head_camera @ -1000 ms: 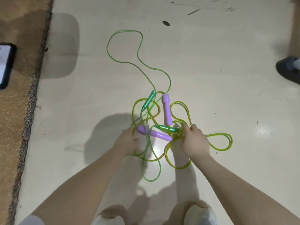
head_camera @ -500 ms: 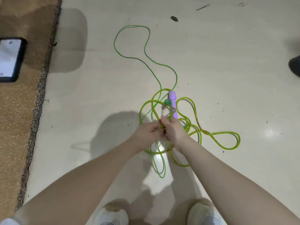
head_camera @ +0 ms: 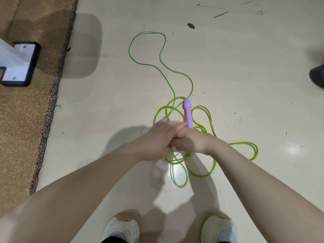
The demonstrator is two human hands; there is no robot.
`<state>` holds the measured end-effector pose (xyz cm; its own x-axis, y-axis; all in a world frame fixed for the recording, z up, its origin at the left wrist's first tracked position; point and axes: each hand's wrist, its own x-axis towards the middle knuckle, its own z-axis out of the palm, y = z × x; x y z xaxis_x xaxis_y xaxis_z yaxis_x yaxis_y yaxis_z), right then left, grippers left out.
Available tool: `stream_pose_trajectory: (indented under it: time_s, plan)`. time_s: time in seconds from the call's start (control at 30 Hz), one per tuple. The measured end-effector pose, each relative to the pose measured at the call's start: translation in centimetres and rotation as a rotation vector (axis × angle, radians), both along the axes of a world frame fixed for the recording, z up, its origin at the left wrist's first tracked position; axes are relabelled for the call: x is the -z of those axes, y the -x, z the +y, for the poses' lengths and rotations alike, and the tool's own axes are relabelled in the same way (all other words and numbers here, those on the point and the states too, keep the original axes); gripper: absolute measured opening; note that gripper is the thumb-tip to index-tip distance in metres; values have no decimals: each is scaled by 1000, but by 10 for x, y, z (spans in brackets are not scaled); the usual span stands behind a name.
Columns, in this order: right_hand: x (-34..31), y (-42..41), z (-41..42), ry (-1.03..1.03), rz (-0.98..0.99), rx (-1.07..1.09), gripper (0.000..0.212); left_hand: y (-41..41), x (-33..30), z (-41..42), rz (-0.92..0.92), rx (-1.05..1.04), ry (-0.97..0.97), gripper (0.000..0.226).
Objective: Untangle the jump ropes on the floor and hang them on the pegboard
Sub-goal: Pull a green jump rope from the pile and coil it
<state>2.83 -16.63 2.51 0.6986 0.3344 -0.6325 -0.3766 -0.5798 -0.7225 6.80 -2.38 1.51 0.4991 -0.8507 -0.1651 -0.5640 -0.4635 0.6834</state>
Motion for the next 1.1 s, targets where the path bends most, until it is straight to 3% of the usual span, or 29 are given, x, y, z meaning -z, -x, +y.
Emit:
stream_pose_trajectory:
  time_s: [0.07, 0.17, 0.23, 0.3, 0.37, 0.53, 0.63, 0.77, 0.83, 0.9, 0.97, 1.0, 1.1]
  plan:
    - [-3, -6, -5, -67, 10, 43, 42, 5, -8, 4, 205, -78, -22, 42]
    - [-3, -11, -17, -200, 58, 178, 26, -8, -9, 8, 9, -322, -133, 14]
    - [1, -9, -22, -300, 152, 220, 21, -18, -8, 8, 52, -645, 10, 14]
    - [6, -3, -23, -363, 271, 226, 17, -26, -5, 8, 262, -961, 188, 24]
    - [13, 6, -19, -334, 289, 196, 13, -32, -1, 13, 437, -1125, 298, 33]
    - [38, 28, 6, 97, 40, -54, 22, -36, 1, 20, 1023, -1399, 518, 39]
    - [57, 32, 14, 351, -6, -160, 16, -43, -2, 28, 1117, -1433, 662, 44]
    - [41, 14, 2, 282, -33, 258, 26, -48, -5, 38, 1177, -1367, 764, 53]
    - [17, -1, -7, 69, -25, 607, 27, -44, -5, 39, 1178, -1308, 668, 60]
    - [-12, -16, -14, -300, 39, 948, 25, -37, 0, 39, 1165, -1223, 502, 56]
    - [-36, -28, -17, -615, 114, 1138, 23, -30, 1, 38, 1140, -1061, 298, 39]
    - [-40, -32, -17, -635, 112, 1150, 22, -27, 1, 37, 1152, -964, 224, 31]
    - [-28, -32, -11, -204, -37, 921, 23, -24, -11, 35, 1297, -743, 214, 24]
